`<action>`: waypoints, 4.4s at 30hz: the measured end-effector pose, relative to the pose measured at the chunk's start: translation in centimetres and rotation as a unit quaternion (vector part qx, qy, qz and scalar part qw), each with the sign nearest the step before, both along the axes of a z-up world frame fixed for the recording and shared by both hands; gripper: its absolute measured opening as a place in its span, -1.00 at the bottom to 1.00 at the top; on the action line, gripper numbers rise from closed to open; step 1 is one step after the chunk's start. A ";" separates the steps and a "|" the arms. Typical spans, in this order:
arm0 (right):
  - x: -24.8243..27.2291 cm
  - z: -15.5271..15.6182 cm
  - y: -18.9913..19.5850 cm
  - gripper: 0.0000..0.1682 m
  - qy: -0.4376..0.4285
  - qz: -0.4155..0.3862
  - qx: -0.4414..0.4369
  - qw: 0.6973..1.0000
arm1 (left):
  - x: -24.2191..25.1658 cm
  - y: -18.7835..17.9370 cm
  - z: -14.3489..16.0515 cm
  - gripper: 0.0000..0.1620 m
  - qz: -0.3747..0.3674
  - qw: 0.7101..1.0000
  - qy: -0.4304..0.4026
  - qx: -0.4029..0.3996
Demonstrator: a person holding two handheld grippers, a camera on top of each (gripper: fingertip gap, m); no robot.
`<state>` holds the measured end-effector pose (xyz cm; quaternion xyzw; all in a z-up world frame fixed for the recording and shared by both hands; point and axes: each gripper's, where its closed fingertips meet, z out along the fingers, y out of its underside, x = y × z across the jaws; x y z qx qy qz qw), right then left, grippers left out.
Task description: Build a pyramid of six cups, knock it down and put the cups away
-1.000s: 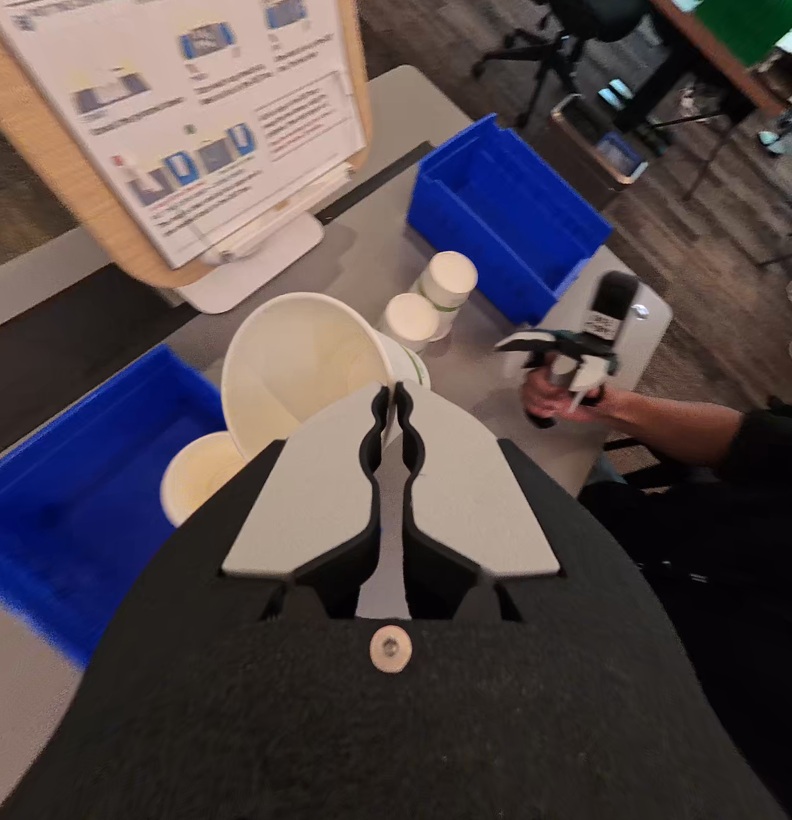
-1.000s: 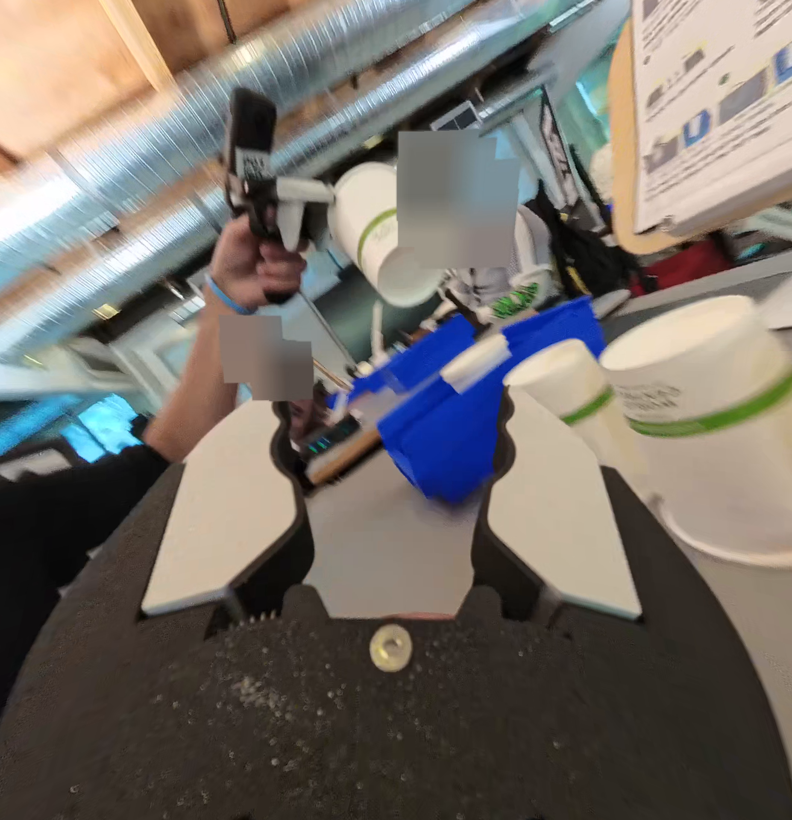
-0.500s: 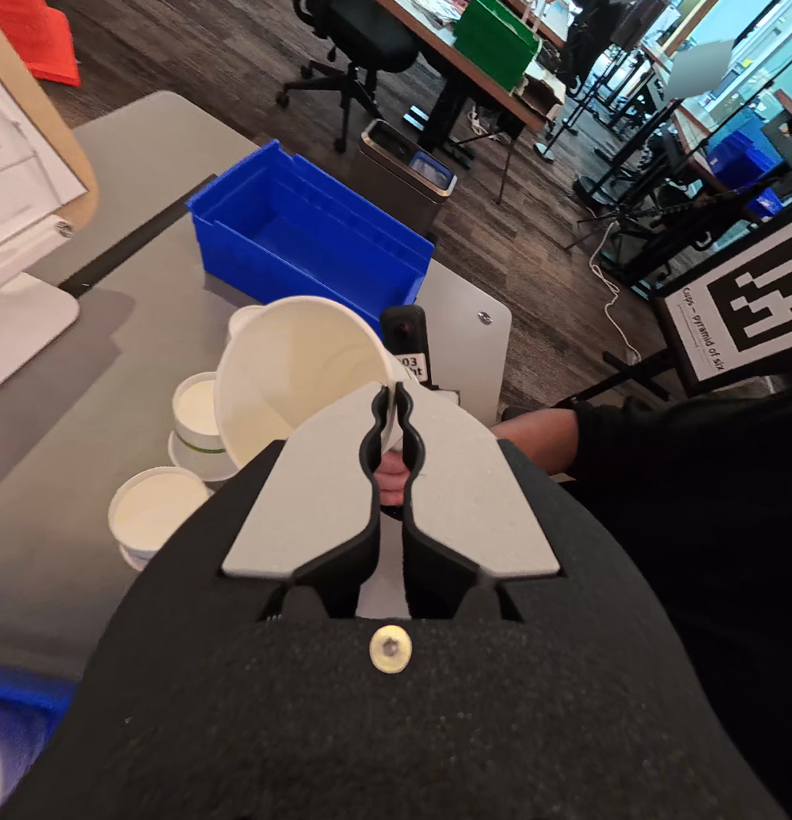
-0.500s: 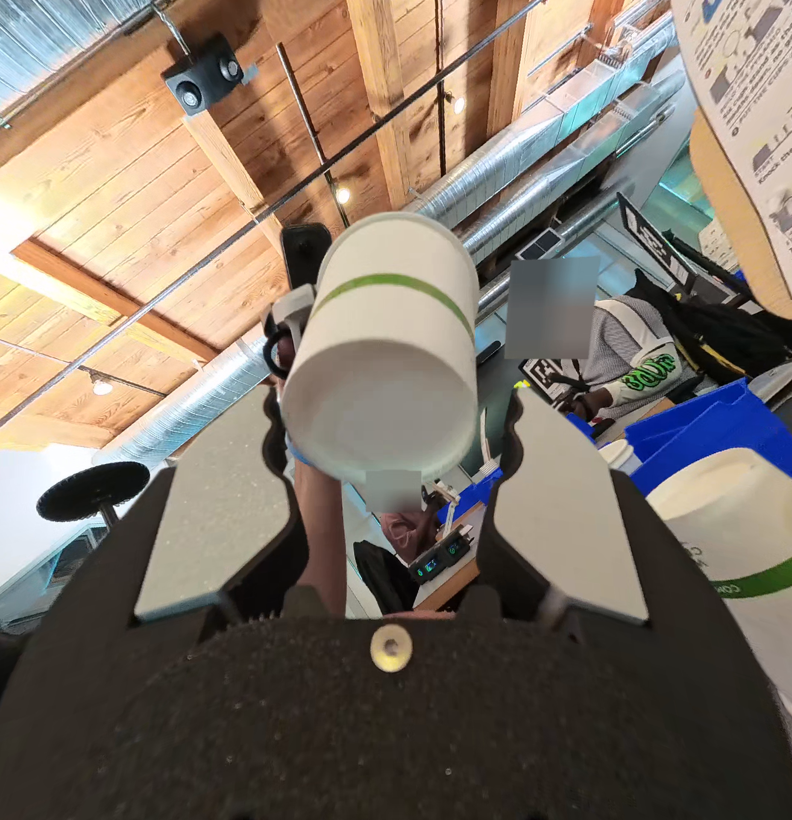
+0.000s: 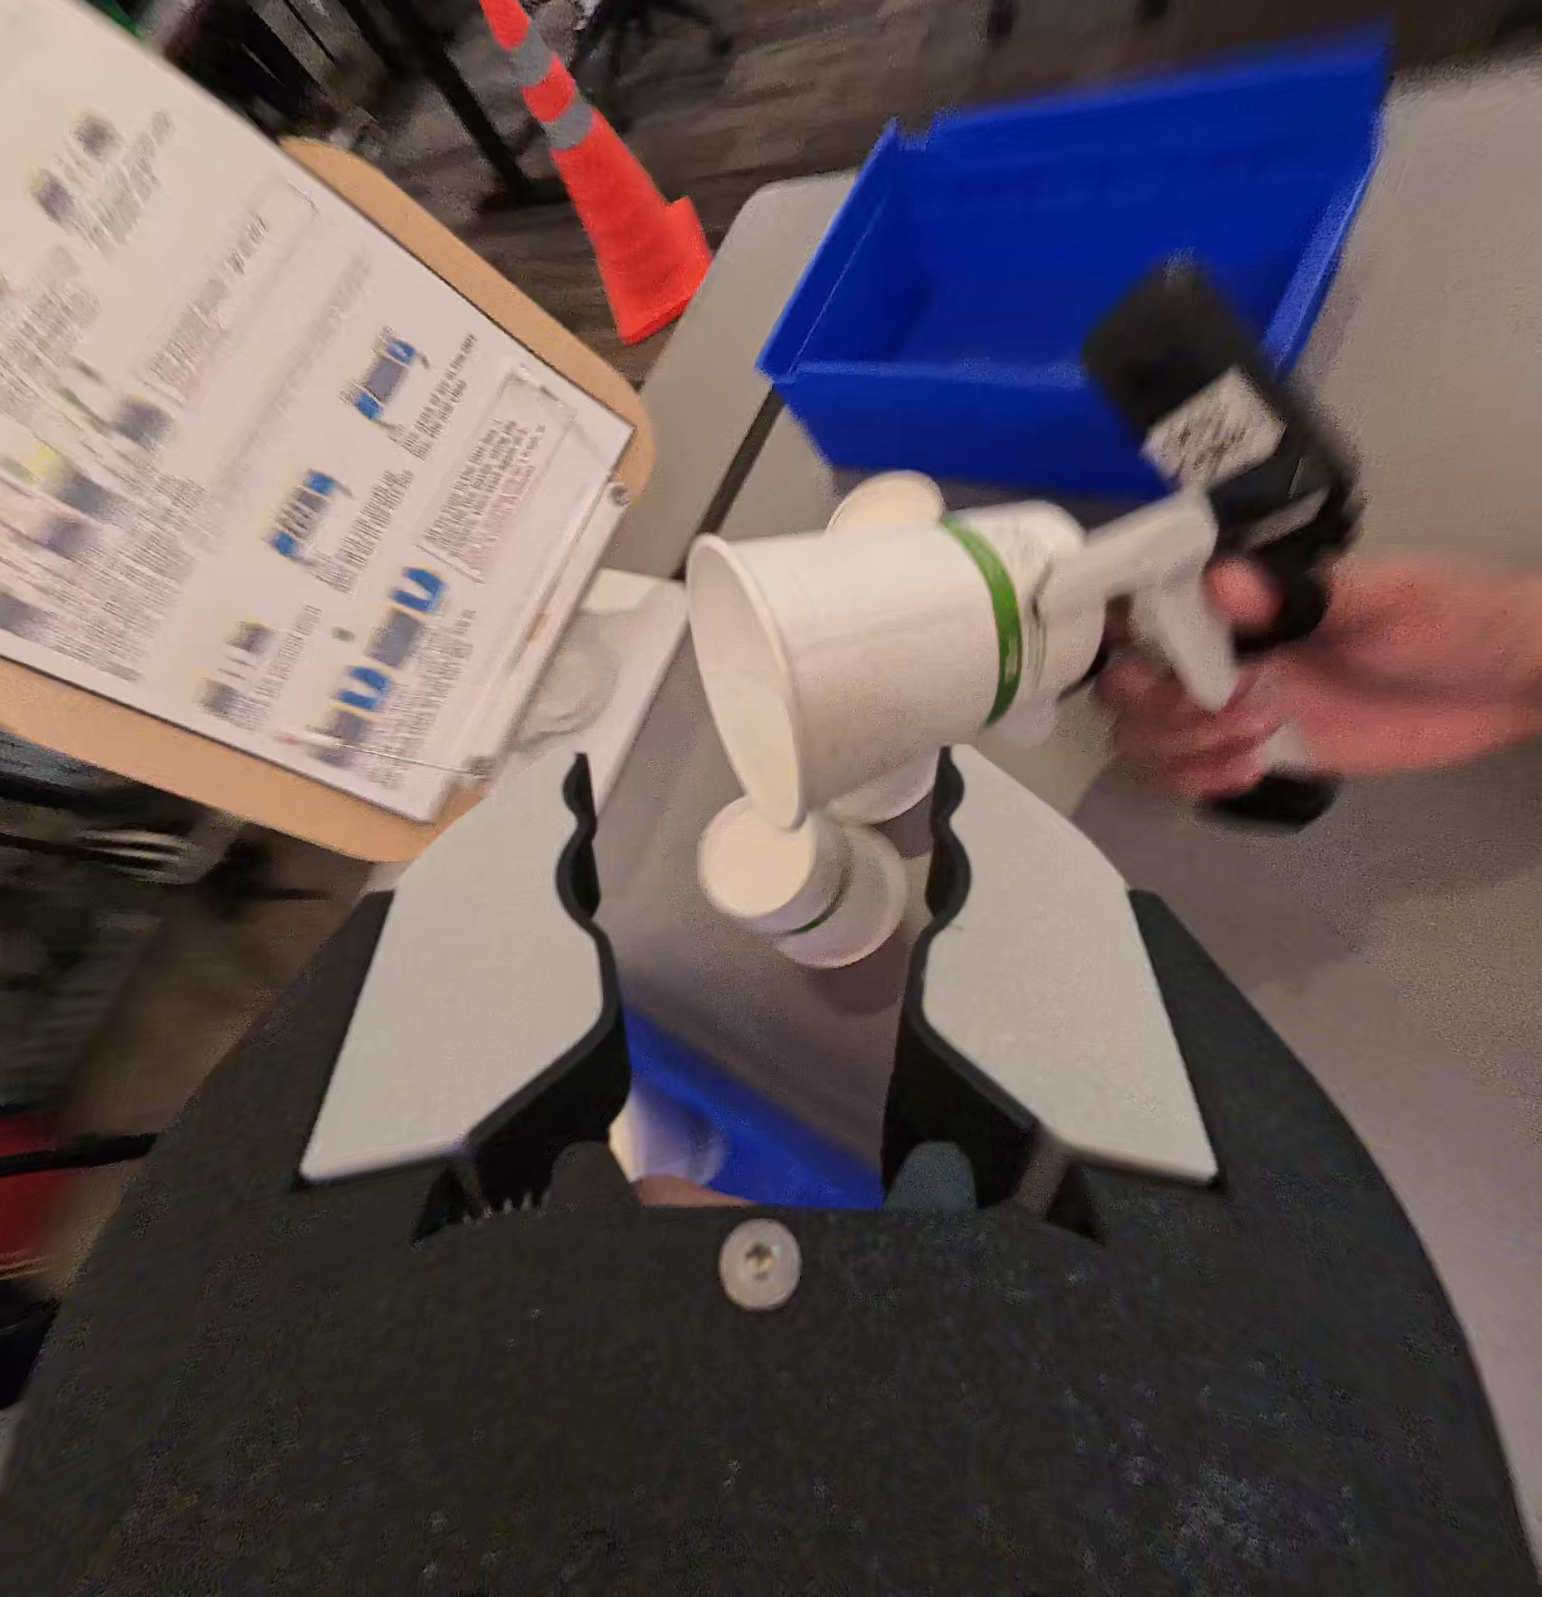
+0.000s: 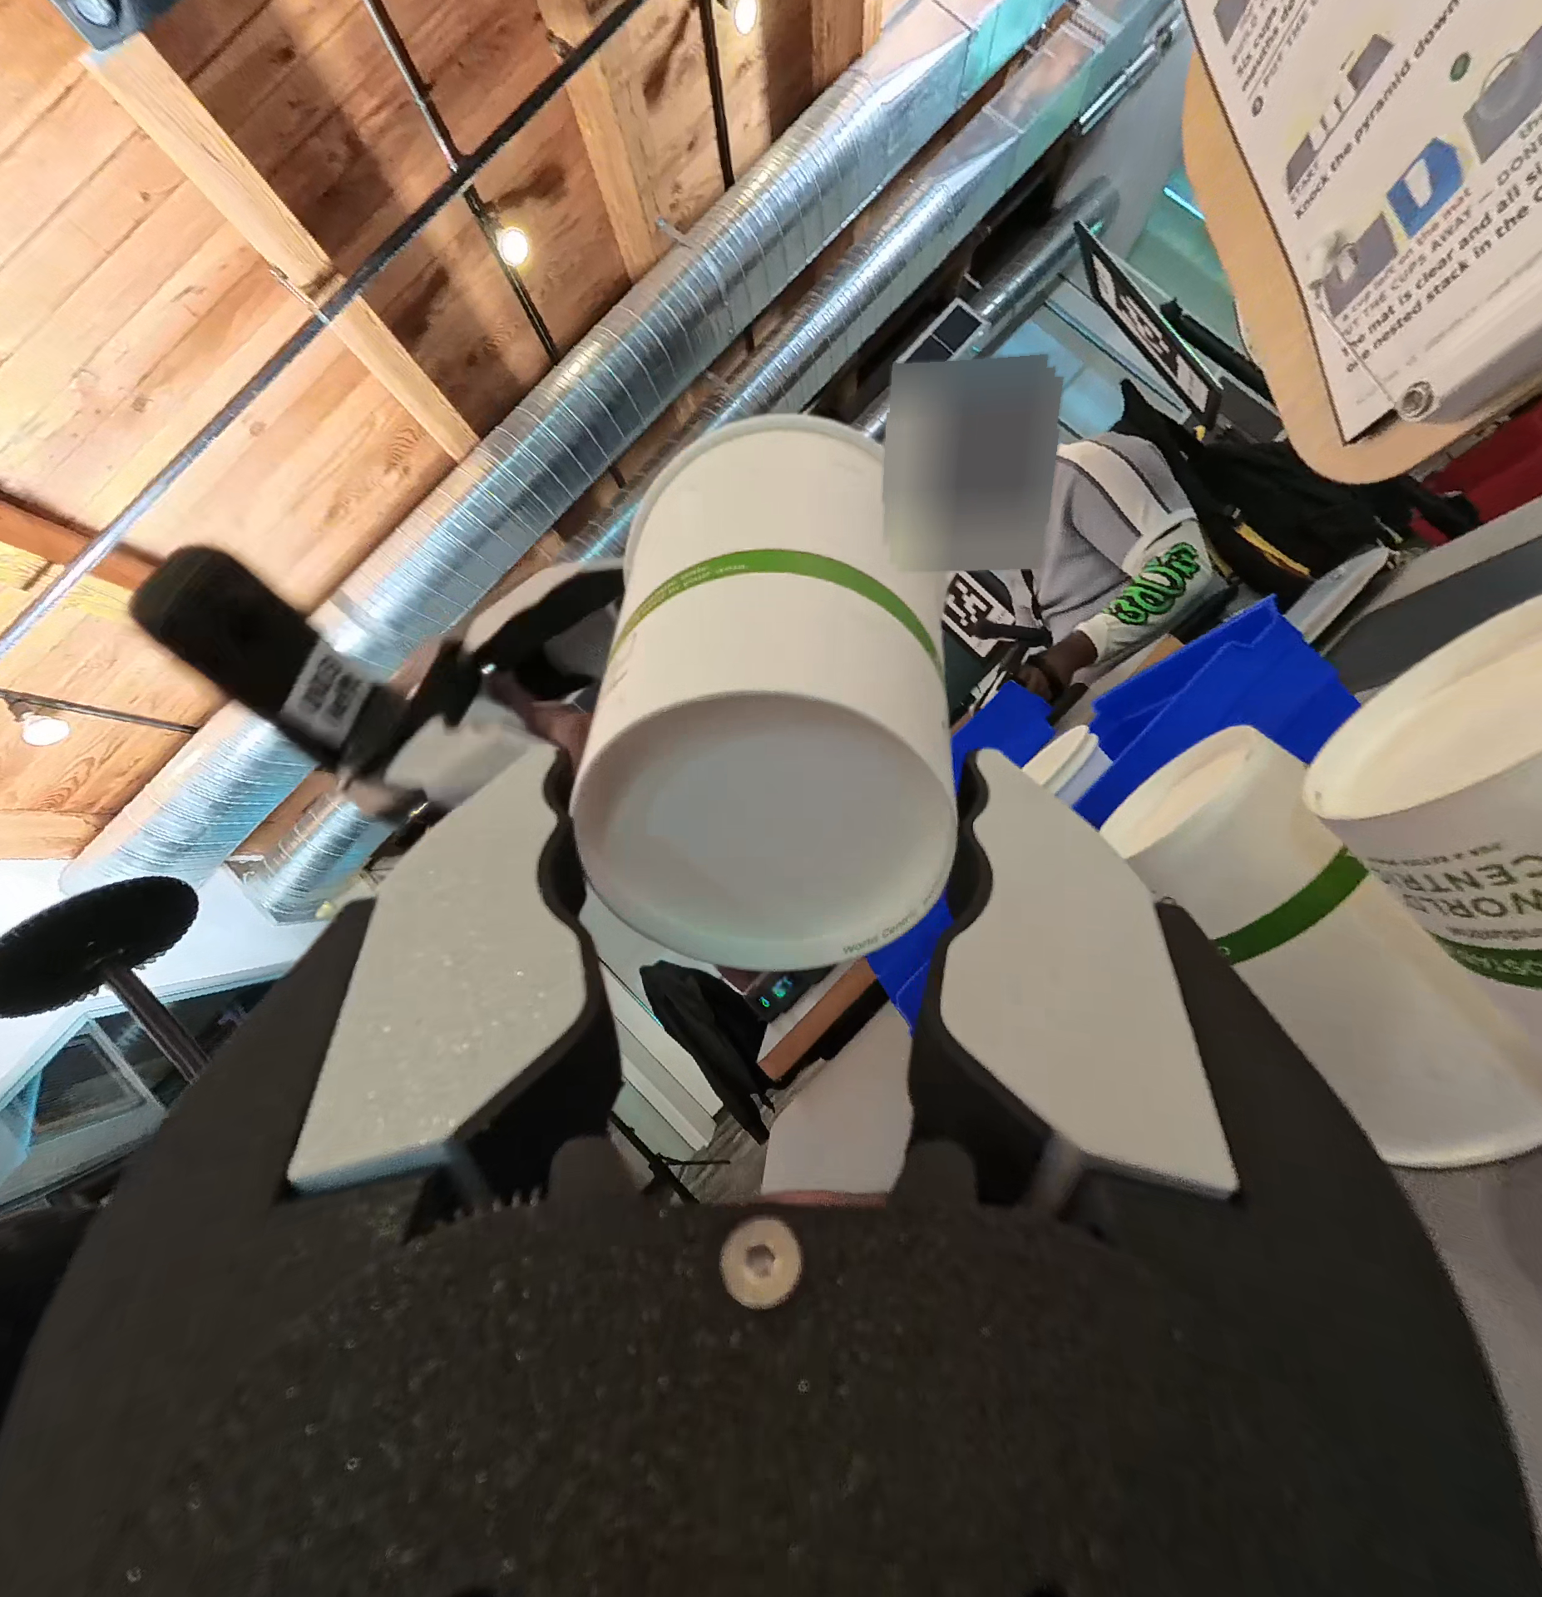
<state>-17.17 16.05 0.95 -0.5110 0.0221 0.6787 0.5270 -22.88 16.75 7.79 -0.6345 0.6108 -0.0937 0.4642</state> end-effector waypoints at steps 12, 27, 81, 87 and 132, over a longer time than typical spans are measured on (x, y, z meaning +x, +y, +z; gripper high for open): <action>-1.4 -0.5 -0.4 -0.01 -0.079 0.006 -0.010 0.997 | 0.7 -0.1 -5.0 0.22 -0.133 0.831 0.359 0.403; -0.9 -0.7 -0.4 -0.09 -0.136 -0.014 -0.007 0.991 | 2.3 3.2 -8.8 0.12 -0.069 0.842 0.378 0.379; 4.5 -5.4 -8.5 -0.09 -0.247 -0.084 0.039 0.965 | 5.1 12.4 -12.2 0.15 0.382 0.868 -0.316 0.006; 4.6 -5.4 -8.5 -0.10 -0.246 -0.082 0.038 0.965 | 4.3 10.7 -8.5 0.24 0.348 0.868 -0.354 -0.002; 3.2 -8.4 -8.2 -0.11 -0.388 -0.077 0.042 0.918 | -16.0 10.9 -15.7 -0.73 0.030 0.942 0.256 -0.216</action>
